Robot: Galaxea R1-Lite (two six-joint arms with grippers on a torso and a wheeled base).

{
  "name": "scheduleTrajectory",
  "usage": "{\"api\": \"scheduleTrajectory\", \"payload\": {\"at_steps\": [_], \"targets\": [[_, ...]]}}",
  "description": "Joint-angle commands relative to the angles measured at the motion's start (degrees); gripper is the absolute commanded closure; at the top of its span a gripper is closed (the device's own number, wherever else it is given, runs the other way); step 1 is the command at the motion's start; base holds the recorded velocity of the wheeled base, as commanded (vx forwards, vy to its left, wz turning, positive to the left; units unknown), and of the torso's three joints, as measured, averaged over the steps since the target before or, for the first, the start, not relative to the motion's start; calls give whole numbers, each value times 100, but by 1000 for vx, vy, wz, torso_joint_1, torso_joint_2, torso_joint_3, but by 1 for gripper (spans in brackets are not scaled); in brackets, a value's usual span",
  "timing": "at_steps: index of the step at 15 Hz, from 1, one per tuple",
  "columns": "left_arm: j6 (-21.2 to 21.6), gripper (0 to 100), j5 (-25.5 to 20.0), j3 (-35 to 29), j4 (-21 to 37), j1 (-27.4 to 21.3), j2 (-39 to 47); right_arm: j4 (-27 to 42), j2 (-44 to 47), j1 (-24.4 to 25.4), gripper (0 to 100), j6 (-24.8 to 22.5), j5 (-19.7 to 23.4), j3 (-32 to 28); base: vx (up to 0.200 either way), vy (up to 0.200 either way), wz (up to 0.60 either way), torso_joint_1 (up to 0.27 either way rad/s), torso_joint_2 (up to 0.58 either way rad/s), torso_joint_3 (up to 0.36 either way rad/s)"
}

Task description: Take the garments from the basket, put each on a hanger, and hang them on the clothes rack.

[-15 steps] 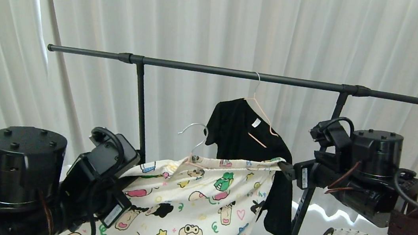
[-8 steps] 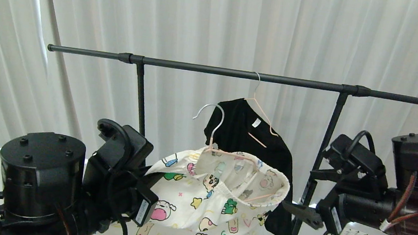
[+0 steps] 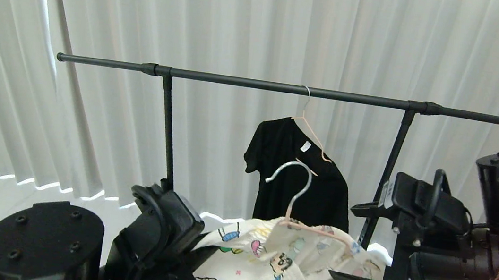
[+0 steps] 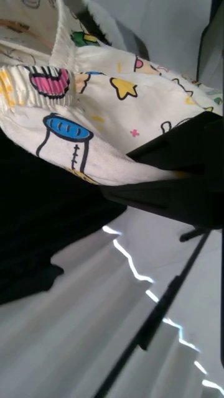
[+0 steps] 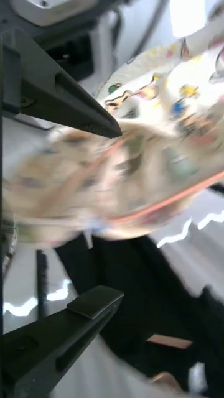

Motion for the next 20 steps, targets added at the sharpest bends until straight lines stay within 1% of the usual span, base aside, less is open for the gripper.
{"api": "scheduleTrajectory", "payload": {"at_steps": [1,3,5,6,11,12,18,20], "targets": [[26,100,3,127,-9,-454,-107,157,379,280,0,-304,133,-88,0,0,0,0,0,0],[43,100,12,250,-9,-735,-204,465,502,324,0,-568,265,-115,0,0,0,0,0,0],[70,100,12,233,-18,-779,-212,649,528,324,0,-708,309,-80,0,0,0,0,0,0],[167,100,12,242,-62,-779,-248,851,528,324,0,-744,336,-80,0,0,0,0,0,0],[210,100,12,242,-168,-779,-265,913,528,324,0,-744,344,-80,0,0,0,0,0,0],[210,100,12,242,-168,-770,-248,904,537,324,100,-735,344,-88,0,0,0,0,0,0],[219,100,38,242,-168,-770,-186,887,537,324,100,-691,309,-106,0,0,0,0,0,0],[342,100,47,242,-168,-770,-195,869,537,324,100,-691,300,-106,0,0,0,0,0,0]]}}
